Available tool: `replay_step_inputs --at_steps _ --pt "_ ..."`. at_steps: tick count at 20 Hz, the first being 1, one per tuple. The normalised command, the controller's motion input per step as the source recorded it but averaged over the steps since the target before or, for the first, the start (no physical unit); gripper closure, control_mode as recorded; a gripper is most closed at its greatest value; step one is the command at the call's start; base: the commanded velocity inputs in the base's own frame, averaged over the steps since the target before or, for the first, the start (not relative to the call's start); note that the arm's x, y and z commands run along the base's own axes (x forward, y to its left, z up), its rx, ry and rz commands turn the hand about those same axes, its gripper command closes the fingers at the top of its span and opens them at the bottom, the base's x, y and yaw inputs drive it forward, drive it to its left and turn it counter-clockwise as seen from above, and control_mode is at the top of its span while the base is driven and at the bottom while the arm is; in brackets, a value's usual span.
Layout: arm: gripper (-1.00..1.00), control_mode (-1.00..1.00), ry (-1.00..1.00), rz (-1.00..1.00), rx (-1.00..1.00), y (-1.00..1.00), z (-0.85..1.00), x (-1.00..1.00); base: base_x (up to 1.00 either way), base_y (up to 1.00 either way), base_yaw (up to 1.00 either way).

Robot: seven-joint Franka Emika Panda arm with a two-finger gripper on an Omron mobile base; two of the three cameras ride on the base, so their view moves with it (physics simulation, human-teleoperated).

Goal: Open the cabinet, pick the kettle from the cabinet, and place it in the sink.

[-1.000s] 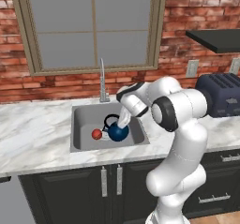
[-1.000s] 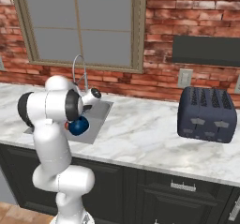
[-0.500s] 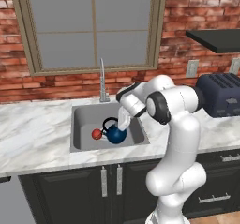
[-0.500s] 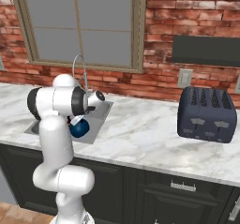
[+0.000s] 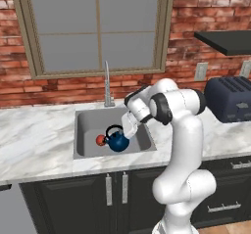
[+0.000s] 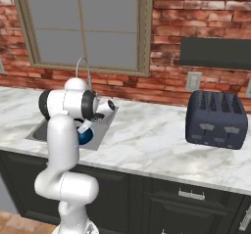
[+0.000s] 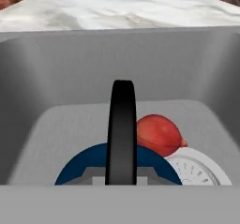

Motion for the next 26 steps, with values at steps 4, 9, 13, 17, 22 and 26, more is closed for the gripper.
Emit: replay_step_inputs --at_steps 4,9,13,17,22,26 --pt "1.0 -1.0 0.0 0.05 0.0 0.02 -0.15 0.28 0.0 0.0 0.0" --pt "1.0 -1.0 0.0 0.05 0.0 0.05 -0.16 0.32 0.0 0.0 0.0" --pt "1.0 -1.0 0.0 0.07 0.0 0.06 -0.2 0.23 0.0 0.0 0.0" --pt "1.0 -1.0 -0.05 0.1 0.0 0.08 -0.28 0.03 0.0 0.0 0.0" --pt "1.0 -1.0 -0.05 0.11 0.0 0.05 -0.34 -0.1 0.0 0.0 0.0" --pt "1.0 -1.0 -0.03 0.09 -0.01 0.05 -0.38 -0.17 0.0 0.0 0.0"
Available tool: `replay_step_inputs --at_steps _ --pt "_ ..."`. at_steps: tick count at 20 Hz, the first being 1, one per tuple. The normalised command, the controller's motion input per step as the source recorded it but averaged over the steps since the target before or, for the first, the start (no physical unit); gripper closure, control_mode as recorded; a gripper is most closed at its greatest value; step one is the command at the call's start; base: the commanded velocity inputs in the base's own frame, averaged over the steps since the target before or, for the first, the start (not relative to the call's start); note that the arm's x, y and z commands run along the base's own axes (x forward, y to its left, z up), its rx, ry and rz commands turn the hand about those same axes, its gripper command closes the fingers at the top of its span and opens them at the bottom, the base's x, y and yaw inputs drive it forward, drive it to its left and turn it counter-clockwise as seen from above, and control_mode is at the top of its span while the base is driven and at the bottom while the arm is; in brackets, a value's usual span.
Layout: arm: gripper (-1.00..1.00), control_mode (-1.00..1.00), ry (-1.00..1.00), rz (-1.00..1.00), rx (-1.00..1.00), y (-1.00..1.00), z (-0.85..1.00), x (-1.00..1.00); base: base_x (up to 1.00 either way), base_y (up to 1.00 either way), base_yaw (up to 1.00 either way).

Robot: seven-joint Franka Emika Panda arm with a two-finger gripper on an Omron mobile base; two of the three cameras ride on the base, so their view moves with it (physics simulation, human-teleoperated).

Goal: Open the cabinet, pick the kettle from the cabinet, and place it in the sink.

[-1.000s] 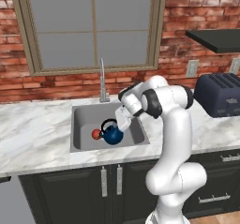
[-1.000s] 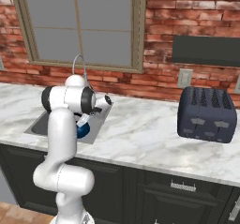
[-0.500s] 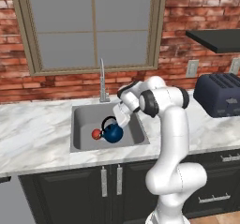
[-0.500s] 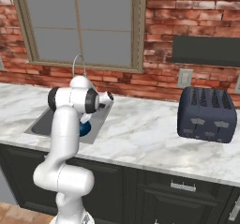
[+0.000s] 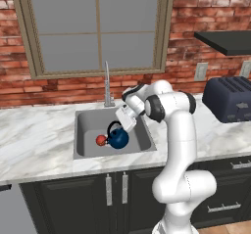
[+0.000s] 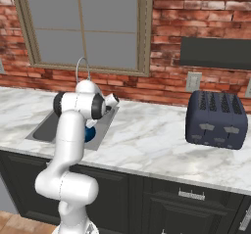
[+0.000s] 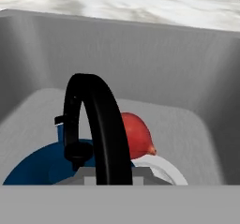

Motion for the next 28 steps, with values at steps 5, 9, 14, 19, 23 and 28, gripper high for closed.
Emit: replay_step_inputs --at_steps 5,9,14,19,23,28 --pt "-1.0 -1.0 -0.01 0.05 -0.03 0.07 -0.41 -0.15 0.0 0.0 0.0" --pt "-1.0 -1.0 0.0 0.01 -0.05 0.03 -0.41 -0.14 0.0 0.0 0.0" --pt "-1.0 -1.0 0.0 0.0 -0.03 0.0 -0.35 -0.2 0.0 0.0 0.0" --pt "-1.0 -1.0 0.0 0.0 -0.03 -0.02 -0.31 -0.25 0.0 0.0 0.0" --pt "-1.0 -1.0 0.0 -0.01 -0.04 -0.05 -0.22 -0.22 0.0 0.0 0.0" --pt "-1.0 -1.0 0.01 -0.07 -0.03 -0.17 -0.11 -0.06 0.0 0.0 0.0"
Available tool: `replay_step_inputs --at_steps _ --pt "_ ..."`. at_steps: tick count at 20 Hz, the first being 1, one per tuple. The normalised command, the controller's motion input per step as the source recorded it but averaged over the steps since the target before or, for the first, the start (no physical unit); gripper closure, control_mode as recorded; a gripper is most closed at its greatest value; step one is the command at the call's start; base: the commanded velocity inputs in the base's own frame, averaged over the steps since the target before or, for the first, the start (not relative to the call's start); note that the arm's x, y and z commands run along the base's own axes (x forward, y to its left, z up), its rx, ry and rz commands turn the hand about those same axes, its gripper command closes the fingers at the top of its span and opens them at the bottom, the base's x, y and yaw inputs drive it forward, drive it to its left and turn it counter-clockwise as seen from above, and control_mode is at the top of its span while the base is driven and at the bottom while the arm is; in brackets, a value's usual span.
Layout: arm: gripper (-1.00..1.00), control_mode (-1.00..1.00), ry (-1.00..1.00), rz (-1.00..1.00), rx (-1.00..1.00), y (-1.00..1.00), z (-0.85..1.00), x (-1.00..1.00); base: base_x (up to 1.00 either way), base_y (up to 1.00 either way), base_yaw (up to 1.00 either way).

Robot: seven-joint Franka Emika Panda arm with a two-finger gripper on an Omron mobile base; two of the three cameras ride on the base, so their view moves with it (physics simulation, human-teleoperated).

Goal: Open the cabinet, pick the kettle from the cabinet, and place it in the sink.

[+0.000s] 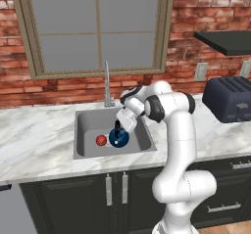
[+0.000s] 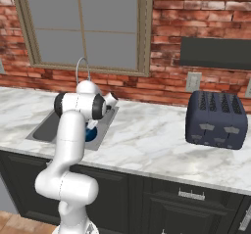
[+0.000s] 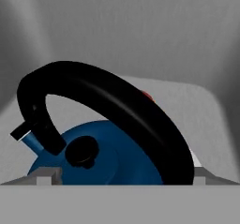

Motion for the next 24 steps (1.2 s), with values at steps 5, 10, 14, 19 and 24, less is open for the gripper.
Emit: replay_step_inputs --at_steps 5,10,14,19,24 --pt "-1.0 -1.0 0.03 -0.09 -0.03 -0.2 -0.04 0.0 0.0 0.0 0.0" --pt "-1.0 -1.0 0.0 -0.11 0.0 -0.18 0.06 -0.07 0.0 0.0 0.0" --pt "-1.0 -1.0 0.04 -0.15 0.0 -0.1 0.16 -0.12 0.0 0.0 0.0" --pt "-1.0 -1.0 0.03 -0.14 -0.04 -0.05 0.22 -0.09 0.0 0.0 0.0" --pt "-1.0 -1.0 0.0 -0.11 -0.11 -0.04 0.3 -0.11 0.0 0.0 0.0"
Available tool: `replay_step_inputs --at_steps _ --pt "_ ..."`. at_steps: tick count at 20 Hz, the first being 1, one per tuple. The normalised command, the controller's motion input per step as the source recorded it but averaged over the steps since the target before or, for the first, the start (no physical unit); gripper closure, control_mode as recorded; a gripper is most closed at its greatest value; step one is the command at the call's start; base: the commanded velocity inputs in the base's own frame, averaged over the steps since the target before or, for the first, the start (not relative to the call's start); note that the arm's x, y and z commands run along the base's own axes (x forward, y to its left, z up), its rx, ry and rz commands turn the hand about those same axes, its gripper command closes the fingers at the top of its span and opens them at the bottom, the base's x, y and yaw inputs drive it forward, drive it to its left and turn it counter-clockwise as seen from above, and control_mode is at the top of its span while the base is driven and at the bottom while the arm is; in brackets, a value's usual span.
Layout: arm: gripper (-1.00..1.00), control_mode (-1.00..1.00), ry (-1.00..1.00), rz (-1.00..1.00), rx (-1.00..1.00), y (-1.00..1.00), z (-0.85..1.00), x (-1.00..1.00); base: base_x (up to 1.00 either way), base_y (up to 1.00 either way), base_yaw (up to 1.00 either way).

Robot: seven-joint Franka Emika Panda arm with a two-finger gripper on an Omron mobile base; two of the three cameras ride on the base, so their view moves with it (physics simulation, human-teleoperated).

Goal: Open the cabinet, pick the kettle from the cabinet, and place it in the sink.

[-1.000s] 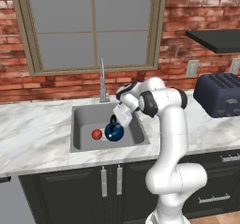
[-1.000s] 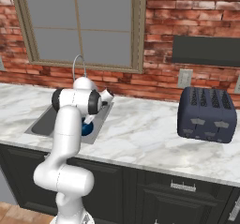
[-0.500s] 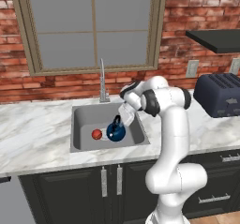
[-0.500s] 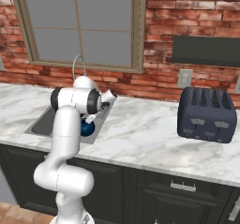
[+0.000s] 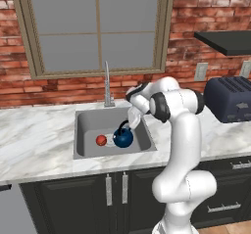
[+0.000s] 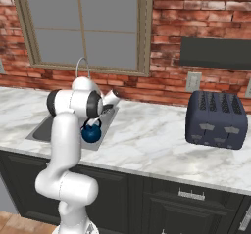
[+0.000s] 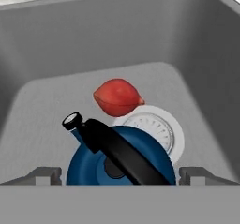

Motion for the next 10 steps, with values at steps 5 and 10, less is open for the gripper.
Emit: replay_step_inputs --at_steps 5,10 --pt "-1.0 -1.0 0.0 -0.05 -0.16 -0.08 0.32 -0.16 0.0 0.0 0.0" --pt "-1.0 -1.0 0.0 -0.04 -0.18 -0.15 0.32 -0.2 0.0 0.0 0.0"
